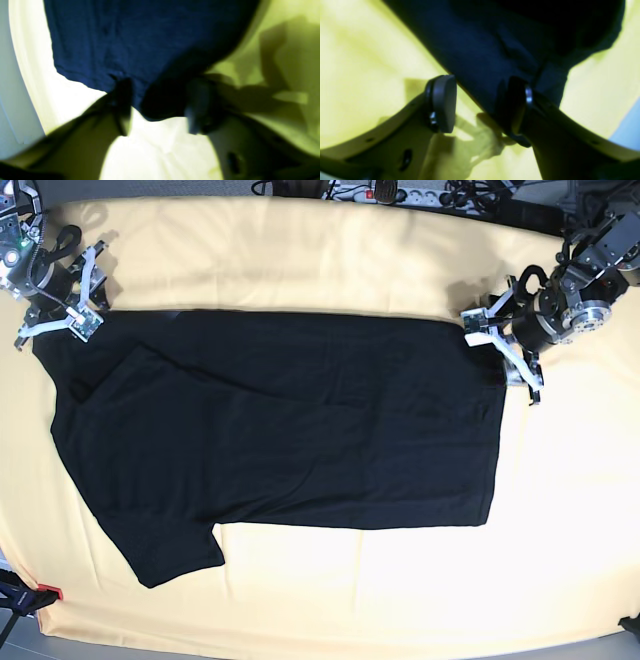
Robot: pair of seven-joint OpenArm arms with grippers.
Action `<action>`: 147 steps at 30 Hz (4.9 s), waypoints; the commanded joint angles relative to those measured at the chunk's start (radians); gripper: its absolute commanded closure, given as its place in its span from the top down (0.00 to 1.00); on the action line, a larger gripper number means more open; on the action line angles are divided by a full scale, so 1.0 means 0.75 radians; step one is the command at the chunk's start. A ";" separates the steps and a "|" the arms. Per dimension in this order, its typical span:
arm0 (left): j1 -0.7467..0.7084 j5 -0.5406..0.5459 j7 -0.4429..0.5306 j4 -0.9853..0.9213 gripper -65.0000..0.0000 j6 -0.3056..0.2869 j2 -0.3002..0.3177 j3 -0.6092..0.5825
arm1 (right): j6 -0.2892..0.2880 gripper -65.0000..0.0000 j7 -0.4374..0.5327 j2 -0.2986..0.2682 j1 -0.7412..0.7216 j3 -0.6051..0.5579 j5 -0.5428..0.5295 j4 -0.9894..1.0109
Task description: Fold the T-shirt properly
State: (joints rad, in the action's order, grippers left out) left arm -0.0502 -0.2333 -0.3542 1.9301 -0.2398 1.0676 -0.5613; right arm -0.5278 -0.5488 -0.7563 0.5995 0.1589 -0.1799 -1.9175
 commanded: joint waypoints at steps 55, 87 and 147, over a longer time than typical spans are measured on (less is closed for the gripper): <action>0.015 0.692 -0.189 0.378 0.00 -0.611 0.414 0.013 | -0.038 0.00 -0.587 -0.126 0.385 0.018 -0.068 -0.295; 0.068 0.468 -0.526 0.541 0.00 0.171 0.407 0.018 | 0.434 0.00 -0.259 -0.119 0.485 0.496 -0.079 -0.582; 0.566 1.704 -0.576 -1.154 0.00 -0.319 -0.670 0.712 | 0.029 0.45 -0.151 0.123 -0.719 0.459 -0.742 0.642</action>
State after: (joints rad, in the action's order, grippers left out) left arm 0.3489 1.0248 -0.8051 1.0515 -0.4751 0.5476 -0.0338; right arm -0.5053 -0.6849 -0.6361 0.0723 0.4961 -0.7261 -1.4136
